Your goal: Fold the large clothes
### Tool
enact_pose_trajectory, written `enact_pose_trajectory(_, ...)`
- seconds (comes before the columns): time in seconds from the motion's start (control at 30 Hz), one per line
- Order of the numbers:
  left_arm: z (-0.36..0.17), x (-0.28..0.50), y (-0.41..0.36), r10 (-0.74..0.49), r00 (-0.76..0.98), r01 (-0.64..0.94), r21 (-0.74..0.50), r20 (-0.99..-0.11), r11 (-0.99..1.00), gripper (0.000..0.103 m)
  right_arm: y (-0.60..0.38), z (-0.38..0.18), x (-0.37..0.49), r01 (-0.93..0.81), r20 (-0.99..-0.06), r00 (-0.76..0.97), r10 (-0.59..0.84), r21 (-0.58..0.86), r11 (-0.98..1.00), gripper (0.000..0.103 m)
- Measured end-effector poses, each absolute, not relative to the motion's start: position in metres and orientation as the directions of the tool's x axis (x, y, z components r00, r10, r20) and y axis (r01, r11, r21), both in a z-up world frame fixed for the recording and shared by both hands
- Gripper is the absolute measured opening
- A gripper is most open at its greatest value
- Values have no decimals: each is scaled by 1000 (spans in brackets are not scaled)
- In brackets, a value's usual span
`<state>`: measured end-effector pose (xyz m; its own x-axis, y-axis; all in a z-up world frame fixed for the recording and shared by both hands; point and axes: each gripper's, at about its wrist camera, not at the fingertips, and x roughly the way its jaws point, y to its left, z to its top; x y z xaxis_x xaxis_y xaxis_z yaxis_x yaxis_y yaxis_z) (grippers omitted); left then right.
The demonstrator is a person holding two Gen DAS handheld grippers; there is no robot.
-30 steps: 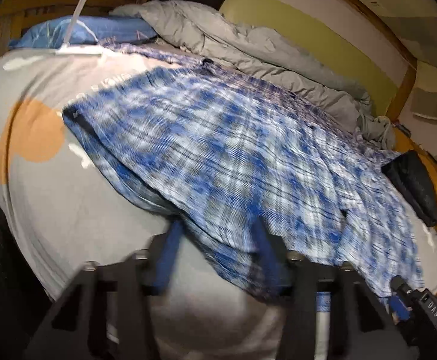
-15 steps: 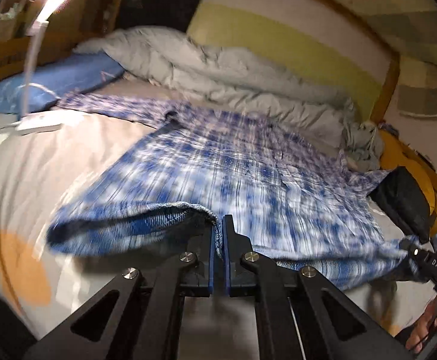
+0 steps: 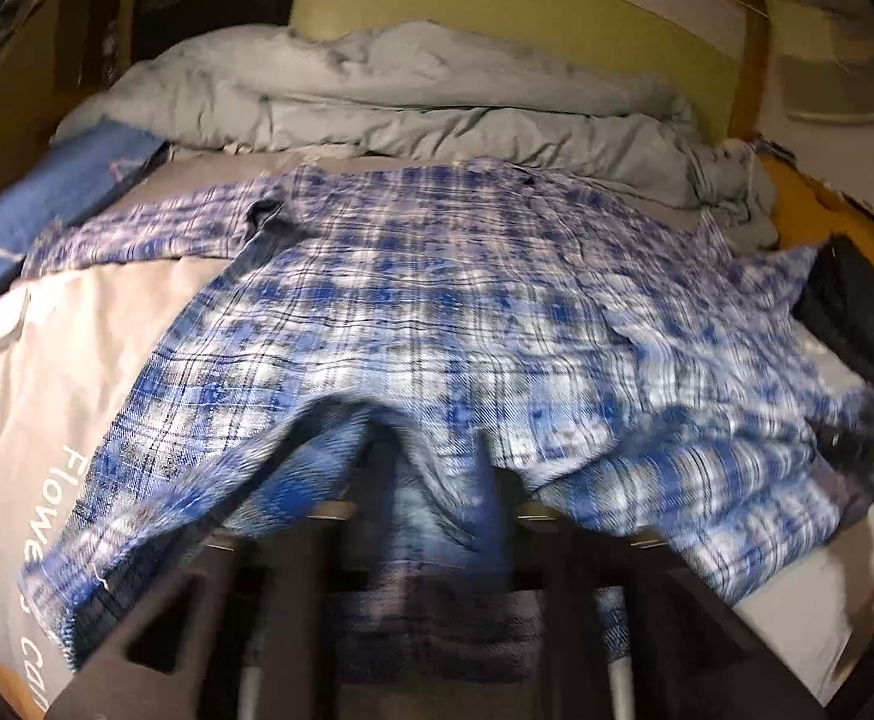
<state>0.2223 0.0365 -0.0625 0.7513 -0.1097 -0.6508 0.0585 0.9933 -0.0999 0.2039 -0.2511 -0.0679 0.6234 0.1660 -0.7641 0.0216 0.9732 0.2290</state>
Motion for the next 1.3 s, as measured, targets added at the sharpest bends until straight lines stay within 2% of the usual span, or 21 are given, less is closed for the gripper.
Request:
enact_pose_trajectory(0.03,-60,219,38,-100,764,57,-88,-637,994,82,-253,-66,201,13,-761,625,174,233,972,32)
enact_pose_trajectory(0.07,-56,211,37,-88,788,54,-74,-610,996,91,-254,-64,197,7,-755,630,181,239,971,44)
enact_pose_trajectory(0.1,-51,200,36,-76,811,57,-51,-580,997,91,-256,-59,192,-6,-743,639,197,251,968,69)
enact_pose_trajectory(0.13,-47,194,36,-69,819,62,-31,-569,998,91,-256,-54,187,-23,-727,651,217,267,963,88)
enact_pose_trajectory(0.2,-38,183,33,-65,831,78,0,-553,997,91,-256,-41,172,-72,-688,678,258,286,955,97)
enact_pose_trajectory(0.23,-33,176,32,-73,839,91,7,-539,996,92,-255,-35,167,-88,-677,689,259,277,957,98)
enact_pose_trajectory(0.3,-27,168,33,-63,846,93,30,-529,995,103,-254,-24,153,-111,-653,723,225,211,971,101)
enact_pose_trajectory(0.43,-31,178,51,-8,809,49,53,-588,997,103,-262,-24,148,-6,-645,764,-10,-23,1000,103)
enact_pose_trajectory(0.53,-49,203,69,22,736,31,66,-677,997,103,-284,-39,165,17,-709,705,-8,6,1000,103)
enact_pose_trajectory(0.63,-63,230,80,59,704,30,113,-707,993,103,-300,-55,184,20,-762,647,37,65,998,103)
enact_pose_trajectory(0.73,-61,261,88,147,714,-3,207,-684,978,103,-308,-65,206,52,-776,630,-32,2,999,102)
enact_pose_trajectory(0.83,-43,273,104,224,764,-81,254,-605,964,102,-321,-68,218,137,-766,627,-143,-73,988,102)
enact_pose_trajectory(0.97,-16,240,134,121,821,-72,108,-558,992,102,-351,-58,208,210,-747,650,-137,3,978,102)
enact_pose_trajectory(1.1,-10,201,138,42,817,2,76,-575,997,102,-358,-47,196,186,-733,678,-61,91,978,102)
enact_pose_trajectory(1.2,-21,176,134,-35,777,86,50,-629,995,102,-354,-52,197,147,-749,663,-6,122,982,96)
enact_pose_trajectory(1.3,-44,169,134,-57,701,131,50,-711,990,102,-347,-63,203,123,-781,624,22,126,984,89)
